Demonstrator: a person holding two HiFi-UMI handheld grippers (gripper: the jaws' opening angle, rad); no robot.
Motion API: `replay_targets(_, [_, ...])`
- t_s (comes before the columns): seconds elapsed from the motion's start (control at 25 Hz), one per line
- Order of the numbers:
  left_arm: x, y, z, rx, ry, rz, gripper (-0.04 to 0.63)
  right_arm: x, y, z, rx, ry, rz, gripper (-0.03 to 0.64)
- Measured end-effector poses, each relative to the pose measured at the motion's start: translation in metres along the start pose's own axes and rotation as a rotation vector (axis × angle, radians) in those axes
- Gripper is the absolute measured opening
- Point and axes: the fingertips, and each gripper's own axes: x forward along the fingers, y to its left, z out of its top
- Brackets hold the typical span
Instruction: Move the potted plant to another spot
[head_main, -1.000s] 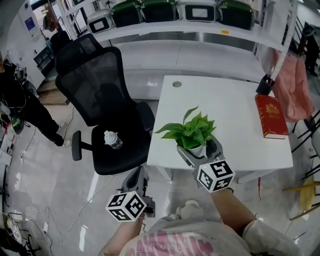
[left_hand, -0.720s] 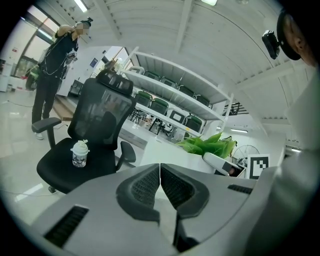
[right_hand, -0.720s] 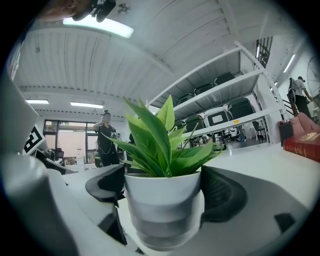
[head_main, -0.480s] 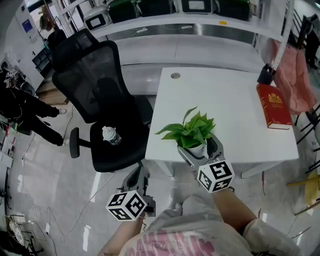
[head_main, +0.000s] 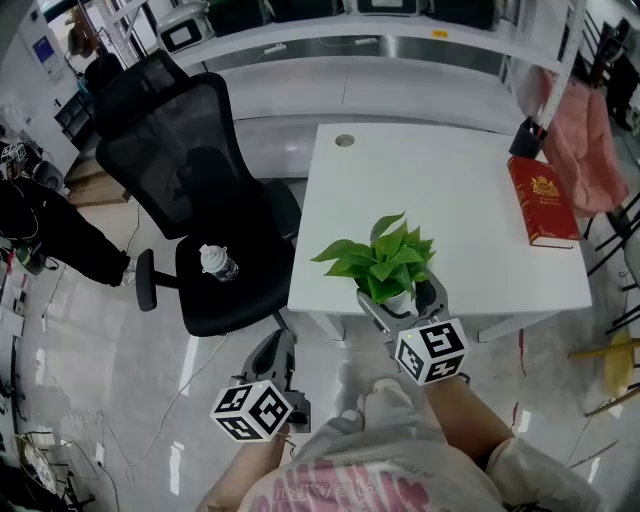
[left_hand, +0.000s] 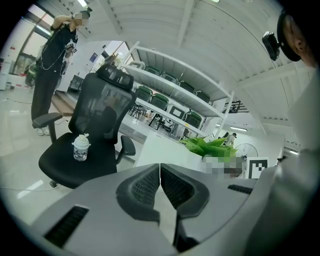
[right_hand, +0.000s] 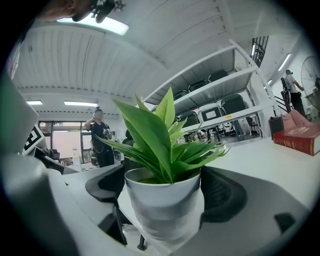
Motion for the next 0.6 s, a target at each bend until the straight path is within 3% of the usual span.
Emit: replay_targets(0.6, [-0.036, 0.014, -0.009, -0.047, 0.117, 0.029, 0.025, -0.005, 0.004, -0.009, 0.006, 0.082, -0.090, 0.492])
